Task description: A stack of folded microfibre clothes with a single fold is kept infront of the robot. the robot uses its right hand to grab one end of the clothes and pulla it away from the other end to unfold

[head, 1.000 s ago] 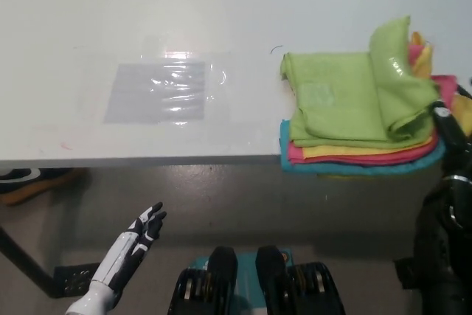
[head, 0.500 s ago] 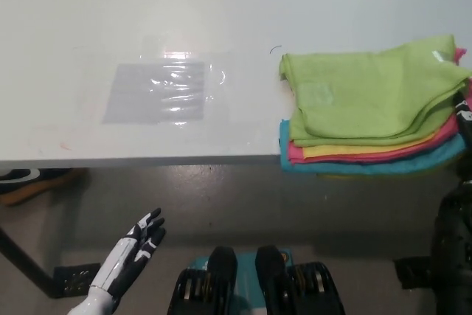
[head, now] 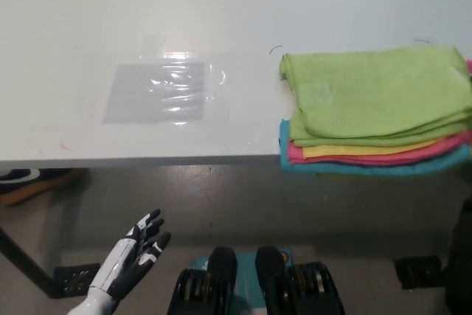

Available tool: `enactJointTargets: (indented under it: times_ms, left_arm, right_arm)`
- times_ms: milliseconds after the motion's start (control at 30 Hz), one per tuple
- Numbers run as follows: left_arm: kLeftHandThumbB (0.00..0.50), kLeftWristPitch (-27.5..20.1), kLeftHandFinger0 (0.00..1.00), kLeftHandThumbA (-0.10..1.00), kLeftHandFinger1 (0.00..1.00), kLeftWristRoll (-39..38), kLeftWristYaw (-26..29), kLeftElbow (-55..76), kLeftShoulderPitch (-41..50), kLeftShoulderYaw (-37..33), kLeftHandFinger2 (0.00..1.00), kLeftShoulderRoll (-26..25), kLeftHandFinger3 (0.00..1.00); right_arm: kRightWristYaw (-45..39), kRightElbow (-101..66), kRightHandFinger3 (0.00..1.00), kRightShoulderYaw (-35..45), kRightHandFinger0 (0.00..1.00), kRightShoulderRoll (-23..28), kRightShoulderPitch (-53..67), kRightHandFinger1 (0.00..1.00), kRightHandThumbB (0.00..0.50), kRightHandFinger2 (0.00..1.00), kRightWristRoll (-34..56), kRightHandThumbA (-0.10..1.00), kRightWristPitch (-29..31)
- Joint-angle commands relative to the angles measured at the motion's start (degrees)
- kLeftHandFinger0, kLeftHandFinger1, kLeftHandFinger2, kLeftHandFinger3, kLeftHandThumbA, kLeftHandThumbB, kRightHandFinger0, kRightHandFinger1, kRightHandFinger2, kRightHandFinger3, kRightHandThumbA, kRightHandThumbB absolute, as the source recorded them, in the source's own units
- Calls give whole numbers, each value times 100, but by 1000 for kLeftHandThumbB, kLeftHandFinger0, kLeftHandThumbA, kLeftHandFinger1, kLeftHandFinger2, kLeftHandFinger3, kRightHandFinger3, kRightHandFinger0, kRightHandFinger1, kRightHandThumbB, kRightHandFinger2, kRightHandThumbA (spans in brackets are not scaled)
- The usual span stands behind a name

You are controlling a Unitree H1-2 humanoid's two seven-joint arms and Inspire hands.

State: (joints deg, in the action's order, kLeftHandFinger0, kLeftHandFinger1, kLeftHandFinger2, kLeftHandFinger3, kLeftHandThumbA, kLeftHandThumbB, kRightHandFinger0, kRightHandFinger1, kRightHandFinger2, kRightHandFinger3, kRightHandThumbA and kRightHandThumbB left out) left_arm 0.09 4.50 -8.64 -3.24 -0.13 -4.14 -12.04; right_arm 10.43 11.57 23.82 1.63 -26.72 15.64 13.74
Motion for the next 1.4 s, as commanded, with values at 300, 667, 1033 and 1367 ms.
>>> enactJointTargets:
  times_ms: [300, 667, 1033, 1367]
  left_arm:
    - [38, -219, 1000, 848, 1000, -34, -20, 25, -97, 101, 1000, -149, 1000]
    - [100, -364, 1000, 952, 1000, -114, -45, -62, -140, 103, 1000, -121, 1000]
    - [146, -470, 1000, 1000, 1000, -200, -93, 15, 51, 97, 1000, -65, 1000]
    - [193, -546, 1000, 1000, 1000, -157, -44, 103, 462, 65, 1000, 7, 1000]
  right_arm:
    - [193, -3971, 1000, -350, 1000, -193, 454, 1000, 250, 1000, -1655, 1000, -25]
    - [-694, -4629, 1000, -1747, 1000, -285, 1660, 1000, 190, 1000, -1465, 1000, 193]
    - [-557, -2246, 1000, -2643, 1000, -231, 2762, 1000, 139, 1000, -2297, 954, 942]
    - [-705, -729, 1000, -2704, 1000, 186, 2985, 1000, 69, 1000, -2313, 829, 630]
